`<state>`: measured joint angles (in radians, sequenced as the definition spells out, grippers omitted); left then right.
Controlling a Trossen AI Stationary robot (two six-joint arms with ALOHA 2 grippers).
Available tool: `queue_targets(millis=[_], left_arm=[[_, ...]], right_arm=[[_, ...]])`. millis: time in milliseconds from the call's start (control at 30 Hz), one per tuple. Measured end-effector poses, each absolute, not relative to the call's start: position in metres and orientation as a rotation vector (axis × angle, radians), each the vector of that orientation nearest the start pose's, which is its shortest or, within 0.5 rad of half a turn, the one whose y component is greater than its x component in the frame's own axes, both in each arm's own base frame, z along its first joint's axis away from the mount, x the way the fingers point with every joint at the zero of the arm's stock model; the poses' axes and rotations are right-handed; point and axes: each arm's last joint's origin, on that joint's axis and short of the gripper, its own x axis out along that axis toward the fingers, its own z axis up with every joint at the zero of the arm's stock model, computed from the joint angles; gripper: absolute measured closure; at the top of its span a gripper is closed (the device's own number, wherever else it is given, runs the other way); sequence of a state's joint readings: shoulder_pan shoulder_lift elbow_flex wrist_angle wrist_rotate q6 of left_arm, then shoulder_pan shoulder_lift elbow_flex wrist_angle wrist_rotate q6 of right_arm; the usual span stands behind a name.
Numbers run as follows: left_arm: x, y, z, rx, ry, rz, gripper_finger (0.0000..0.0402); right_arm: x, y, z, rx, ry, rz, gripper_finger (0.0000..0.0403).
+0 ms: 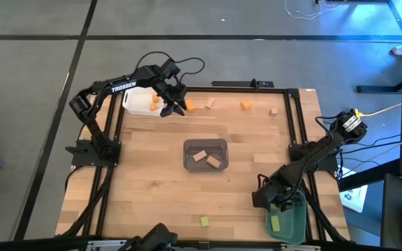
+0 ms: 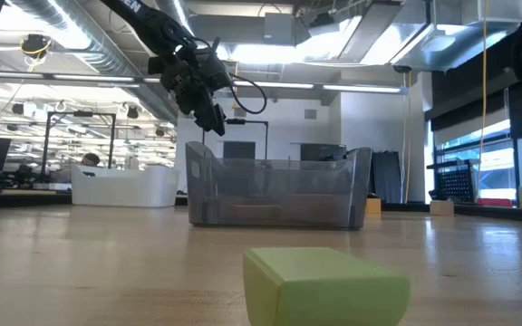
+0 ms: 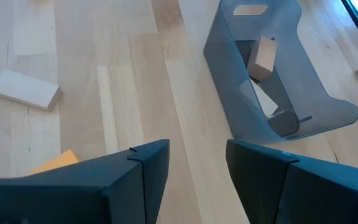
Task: Sort & place blocks by color
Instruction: Put the light green block into the green bin
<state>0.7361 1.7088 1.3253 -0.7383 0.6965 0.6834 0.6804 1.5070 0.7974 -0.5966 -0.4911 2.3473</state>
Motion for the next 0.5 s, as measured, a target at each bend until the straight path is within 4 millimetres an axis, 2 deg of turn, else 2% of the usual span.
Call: queue_targets(millis=[100,233,333,433,500], left_arm=[[0.268,0.218,0.248,-0.094,0.790,-0.244,0.0250],[0.268,0.218,0.248,-0.094,0.790,-0.244,0.0250],[0.268,0.218,0.248,-0.094,0.790,-0.244,0.0250],[0.268,0.218,0.248,-0.090,0.790,-0.246,0.0250],[0.268,0.218,0.248,-0.088,0.790,-0.247,0.0250]], right_arm=[[0.189,0.170,0.166,1.556,1.687,-1.033,0.0176],[0.197,0.174,0.188,1.542,1.654,-1.043,0.0175],[0.206,0.179,0.216,1.508,1.569,-0.993,0.0174],[0.217,0.181,0.249,1.445,1.366,-0.898,0.0174],[0.225,0.181,0.271,1.332,1.229,-0.751,0.0174]])
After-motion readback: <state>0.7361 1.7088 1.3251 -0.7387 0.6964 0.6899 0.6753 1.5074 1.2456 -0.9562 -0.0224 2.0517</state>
